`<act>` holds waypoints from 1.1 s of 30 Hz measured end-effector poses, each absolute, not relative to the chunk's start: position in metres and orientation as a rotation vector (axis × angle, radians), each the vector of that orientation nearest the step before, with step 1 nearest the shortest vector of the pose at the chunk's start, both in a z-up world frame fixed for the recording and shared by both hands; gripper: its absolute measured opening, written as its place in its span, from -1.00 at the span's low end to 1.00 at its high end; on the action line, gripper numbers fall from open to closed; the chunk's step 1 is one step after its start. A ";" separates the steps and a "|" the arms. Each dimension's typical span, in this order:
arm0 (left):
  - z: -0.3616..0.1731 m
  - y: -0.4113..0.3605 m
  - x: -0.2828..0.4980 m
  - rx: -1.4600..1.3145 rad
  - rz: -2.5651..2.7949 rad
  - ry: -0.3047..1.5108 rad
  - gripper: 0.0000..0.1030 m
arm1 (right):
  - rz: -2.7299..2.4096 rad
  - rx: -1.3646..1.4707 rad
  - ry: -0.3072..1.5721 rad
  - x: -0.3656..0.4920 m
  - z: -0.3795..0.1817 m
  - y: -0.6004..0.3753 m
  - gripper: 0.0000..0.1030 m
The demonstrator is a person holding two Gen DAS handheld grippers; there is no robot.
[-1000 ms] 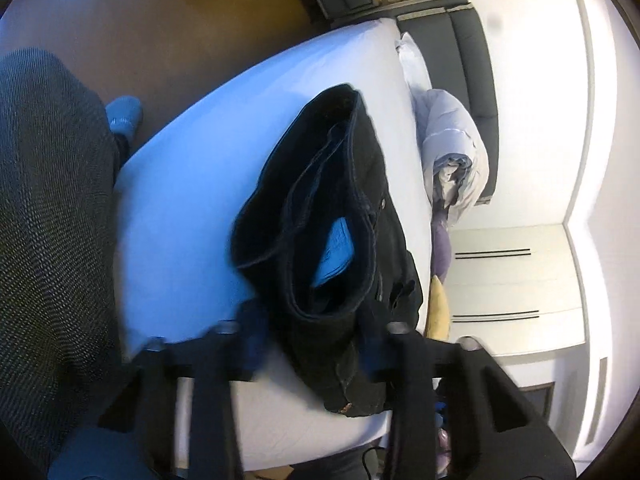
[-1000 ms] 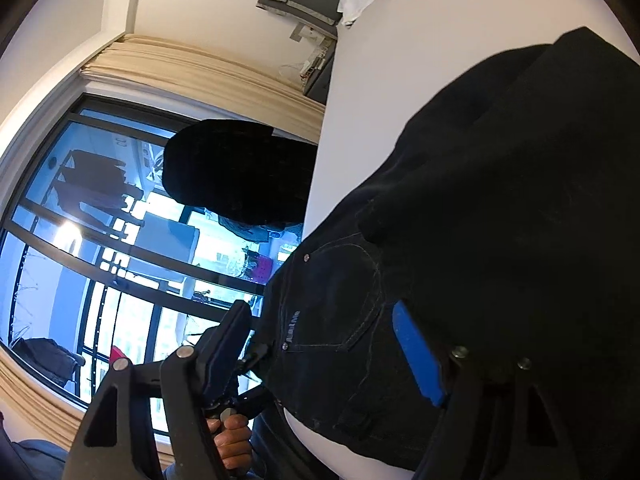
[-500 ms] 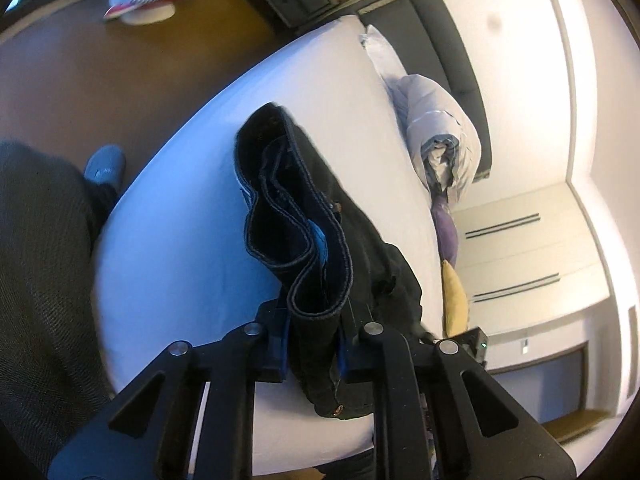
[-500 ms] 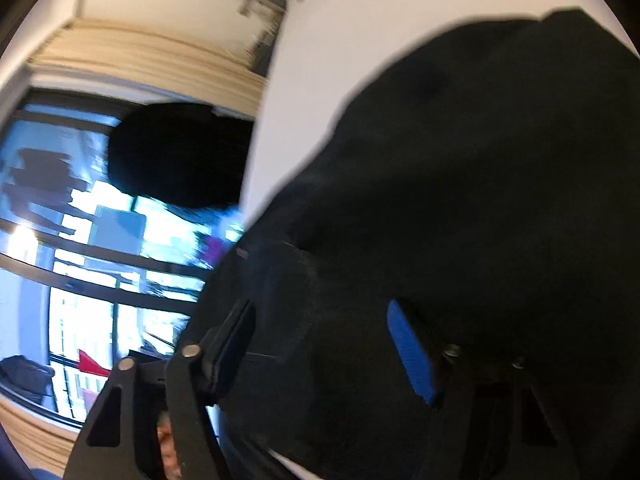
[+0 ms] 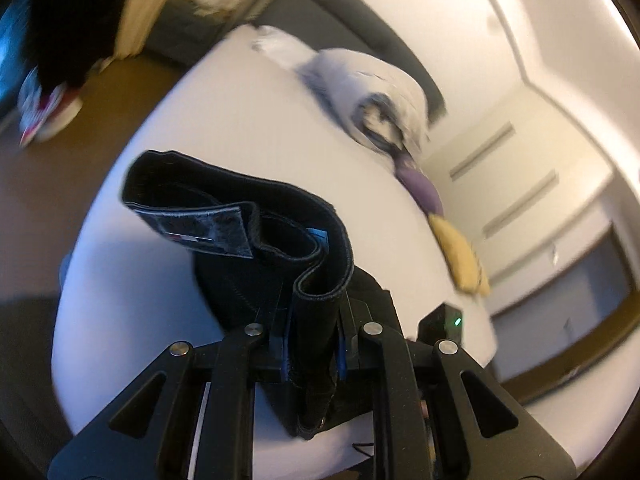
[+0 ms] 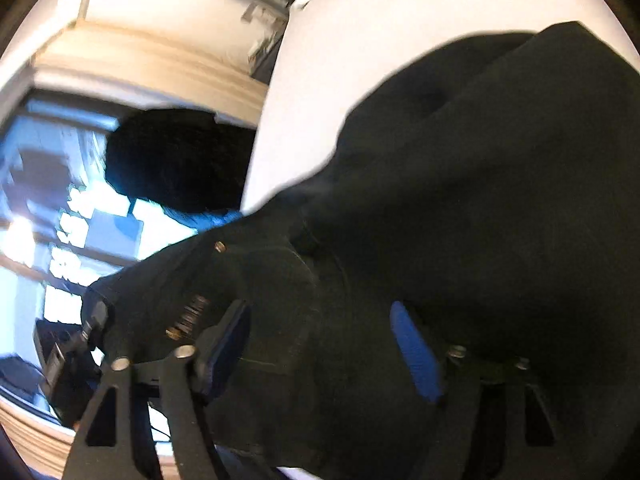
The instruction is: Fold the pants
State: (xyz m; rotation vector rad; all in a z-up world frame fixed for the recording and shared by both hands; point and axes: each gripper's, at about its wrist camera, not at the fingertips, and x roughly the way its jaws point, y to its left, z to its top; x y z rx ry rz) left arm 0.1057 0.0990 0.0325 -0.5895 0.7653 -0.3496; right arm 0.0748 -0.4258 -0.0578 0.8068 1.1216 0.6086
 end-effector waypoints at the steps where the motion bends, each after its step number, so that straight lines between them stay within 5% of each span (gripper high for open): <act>1: 0.038 0.082 0.110 -0.532 -0.365 0.764 -0.73 | 0.627 0.817 1.103 0.075 -0.049 -0.435 0.66; 5: 0.044 0.003 0.124 -0.343 -0.436 0.787 -0.73 | 0.724 0.759 1.038 0.078 0.004 -0.465 0.67; 10: 0.018 -0.096 0.121 -0.085 -0.522 0.831 -0.72 | 0.741 0.604 1.025 0.085 0.048 -0.491 0.99; 16: -0.015 -0.172 0.100 0.154 -0.604 0.862 -0.72 | 0.657 0.491 1.175 0.083 0.027 -0.499 0.99; 20: -0.023 -0.178 0.098 0.205 -0.595 0.844 -0.72 | 0.507 0.463 1.293 0.080 -0.004 -0.506 0.81; 27: -0.031 -0.169 0.091 0.258 -0.592 0.833 -0.72 | 0.525 0.577 1.294 0.075 -0.011 -0.523 0.80; 29: -0.030 -0.171 0.087 0.274 -0.589 0.827 -0.72 | 0.533 0.514 1.300 0.076 -0.008 -0.514 0.68; 33: -0.032 -0.171 0.085 0.292 -0.585 0.824 -0.72 | 0.526 0.391 1.335 0.081 -0.008 -0.497 -0.19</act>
